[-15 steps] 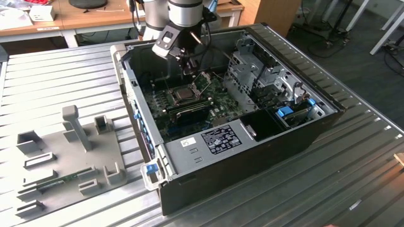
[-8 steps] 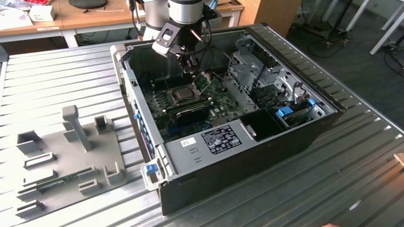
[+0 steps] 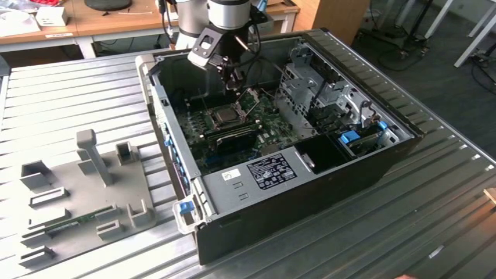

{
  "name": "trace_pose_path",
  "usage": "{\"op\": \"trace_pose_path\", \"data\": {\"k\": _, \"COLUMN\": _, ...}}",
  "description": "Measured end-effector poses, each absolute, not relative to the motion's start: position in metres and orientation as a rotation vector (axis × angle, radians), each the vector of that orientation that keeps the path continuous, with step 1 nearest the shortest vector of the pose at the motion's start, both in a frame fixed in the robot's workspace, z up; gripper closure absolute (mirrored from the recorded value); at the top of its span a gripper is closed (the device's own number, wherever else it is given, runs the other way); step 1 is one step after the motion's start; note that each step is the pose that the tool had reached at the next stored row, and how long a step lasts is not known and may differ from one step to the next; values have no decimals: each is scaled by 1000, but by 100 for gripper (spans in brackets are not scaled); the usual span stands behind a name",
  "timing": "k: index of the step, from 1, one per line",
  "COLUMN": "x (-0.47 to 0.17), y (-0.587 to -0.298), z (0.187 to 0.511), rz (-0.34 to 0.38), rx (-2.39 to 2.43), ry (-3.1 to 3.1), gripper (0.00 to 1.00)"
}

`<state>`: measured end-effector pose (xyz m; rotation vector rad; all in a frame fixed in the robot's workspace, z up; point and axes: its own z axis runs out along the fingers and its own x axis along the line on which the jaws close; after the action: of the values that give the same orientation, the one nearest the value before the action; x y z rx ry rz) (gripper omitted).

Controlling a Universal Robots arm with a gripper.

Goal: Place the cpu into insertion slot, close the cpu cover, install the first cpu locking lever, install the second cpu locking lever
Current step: 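Close the cpu cover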

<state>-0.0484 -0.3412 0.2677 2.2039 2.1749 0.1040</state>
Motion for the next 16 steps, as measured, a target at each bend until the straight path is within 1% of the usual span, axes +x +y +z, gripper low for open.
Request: {"op": "trace_pose_path", "data": {"k": 16, "x": -46, "y": -341, "z": 268, "rz": 104, "rx": 2204, "ry": 2175, "gripper": 90}}
